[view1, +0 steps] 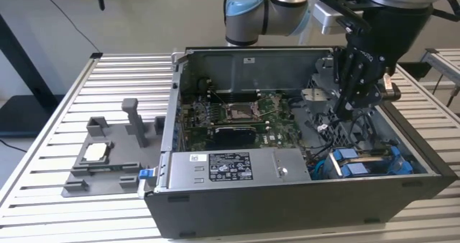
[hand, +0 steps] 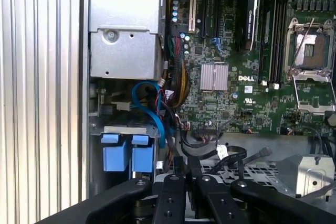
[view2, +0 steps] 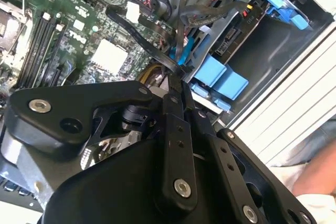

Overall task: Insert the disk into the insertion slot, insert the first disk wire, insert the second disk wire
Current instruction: 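Insert the second disk wire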

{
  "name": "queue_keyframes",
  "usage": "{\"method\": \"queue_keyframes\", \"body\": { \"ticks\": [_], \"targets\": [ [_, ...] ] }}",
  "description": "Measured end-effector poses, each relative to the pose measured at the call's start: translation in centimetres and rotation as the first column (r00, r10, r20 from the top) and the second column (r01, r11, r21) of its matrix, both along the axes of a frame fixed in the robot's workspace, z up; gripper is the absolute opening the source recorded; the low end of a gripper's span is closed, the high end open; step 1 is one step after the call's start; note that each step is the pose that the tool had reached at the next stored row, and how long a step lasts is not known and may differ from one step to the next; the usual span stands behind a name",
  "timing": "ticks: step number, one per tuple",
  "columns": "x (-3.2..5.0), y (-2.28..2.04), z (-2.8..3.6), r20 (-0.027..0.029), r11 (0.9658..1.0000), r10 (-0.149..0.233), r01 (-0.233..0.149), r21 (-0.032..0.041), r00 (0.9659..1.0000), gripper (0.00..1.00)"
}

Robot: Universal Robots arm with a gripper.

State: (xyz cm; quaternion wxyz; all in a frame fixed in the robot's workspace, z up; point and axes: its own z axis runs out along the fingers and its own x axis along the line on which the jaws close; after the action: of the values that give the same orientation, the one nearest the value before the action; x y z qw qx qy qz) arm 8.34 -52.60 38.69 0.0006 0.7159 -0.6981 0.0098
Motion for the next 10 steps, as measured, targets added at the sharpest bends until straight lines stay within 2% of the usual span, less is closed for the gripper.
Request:
{"method": "queue_keyframes", "body": {
  "ticks": [1, 2, 3, 4, 5, 6, 9, 10],
  "targets": [
    [0.0, 0.01, -0.01, -0.0001, 0.9999, 0.0, 0.0, -0.0131, 1.0, 0.23],
    [-0.01, 0.08, -0.01, 0.0, 0.9997, 0.0, 0.0, -0.0257, 1.0, 0.23],
    [-0.02, 0.24, -0.03, 0.0001, 0.9992, 0.0, 0.0, -0.0399, 1.0, 0.23],
    [-0.01, 0.49, -0.08, 0.0007, 0.9987, 0.0, 0.0, -0.0519, 1.0, 0.29],
    [-0.02, 0.82, -0.13, 0.0025, 0.9982, 0.0, 0.0, -0.0593, 1.0, 0.29],
    [-0.04, 1.12, -0.18, 0.0057, 0.998, 0.0, 0.0, -0.0628, 1.0, 0.29],
    [-0.14, 1.87, -0.32, 0.0155, 0.998, 0.0, 0.001, -0.0637, 0.9999, 0.29],
    [-0.18, 1.95, -0.35, 0.017, 0.9977, 0.0, 0.001, -0.0673, 0.9999, 0.29]
  ]
}}
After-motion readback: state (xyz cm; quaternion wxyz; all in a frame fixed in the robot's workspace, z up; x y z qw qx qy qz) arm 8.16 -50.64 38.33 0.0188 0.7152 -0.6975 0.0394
